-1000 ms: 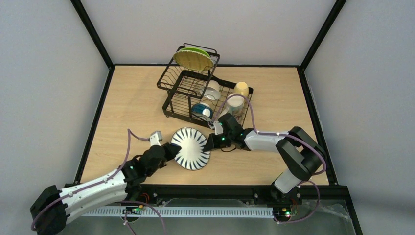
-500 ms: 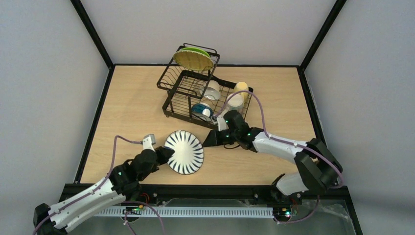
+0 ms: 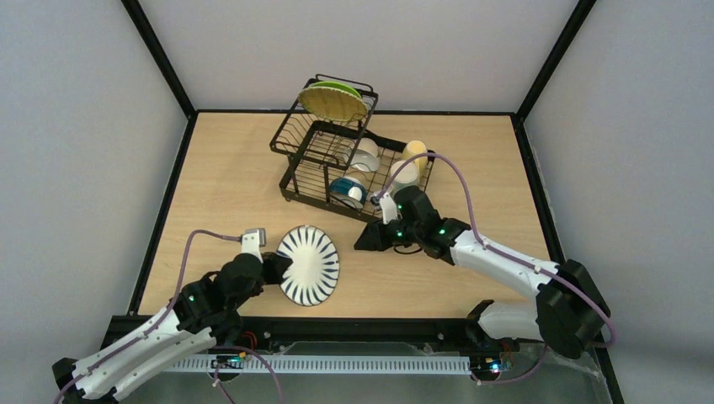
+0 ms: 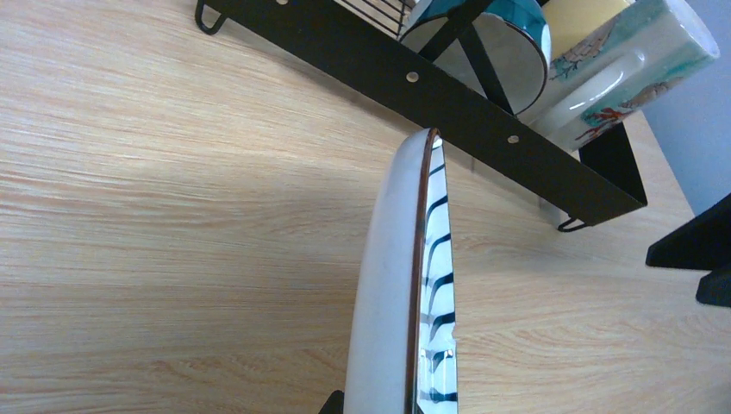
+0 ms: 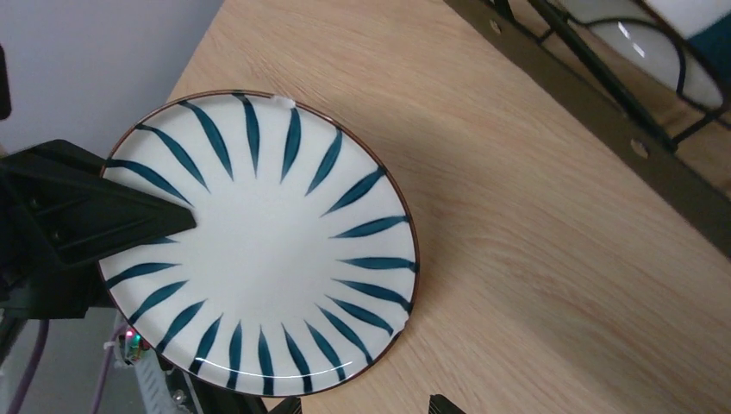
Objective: Load the mixed dishes into the dish rack
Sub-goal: Pass from the left arm to the right
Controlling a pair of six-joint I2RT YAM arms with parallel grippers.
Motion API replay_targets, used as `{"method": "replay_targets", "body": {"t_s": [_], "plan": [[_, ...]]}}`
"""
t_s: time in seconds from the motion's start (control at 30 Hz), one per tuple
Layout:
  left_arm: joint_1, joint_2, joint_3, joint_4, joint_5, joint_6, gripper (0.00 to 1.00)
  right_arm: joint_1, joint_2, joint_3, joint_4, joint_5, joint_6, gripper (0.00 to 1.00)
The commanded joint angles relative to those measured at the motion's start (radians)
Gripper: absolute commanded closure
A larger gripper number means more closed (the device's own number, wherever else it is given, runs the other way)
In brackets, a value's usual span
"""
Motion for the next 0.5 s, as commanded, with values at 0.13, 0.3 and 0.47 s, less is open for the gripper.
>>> {"method": "replay_targets", "body": {"t_s": [0.13, 0.3, 0.47], "plan": [[-0.005, 0.016, 0.118, 0.139, 0.055, 0.051, 0.98, 0.001, -0.062, 0.074, -0.082, 0.040, -0.112, 0.10], [-0.005, 0.091, 0.252, 0.175, 0.080, 0.112, 0.98, 0.001, -0.065, 0.126, -0.108, 0.054, -0.161, 0.07], [-0.005, 0.187, 0.441, 0.152, 0.119, 0.194, 0.98, 0.001, -0.061, 0.222, -0.155, 0.075, -0.230, 0.07]]}}
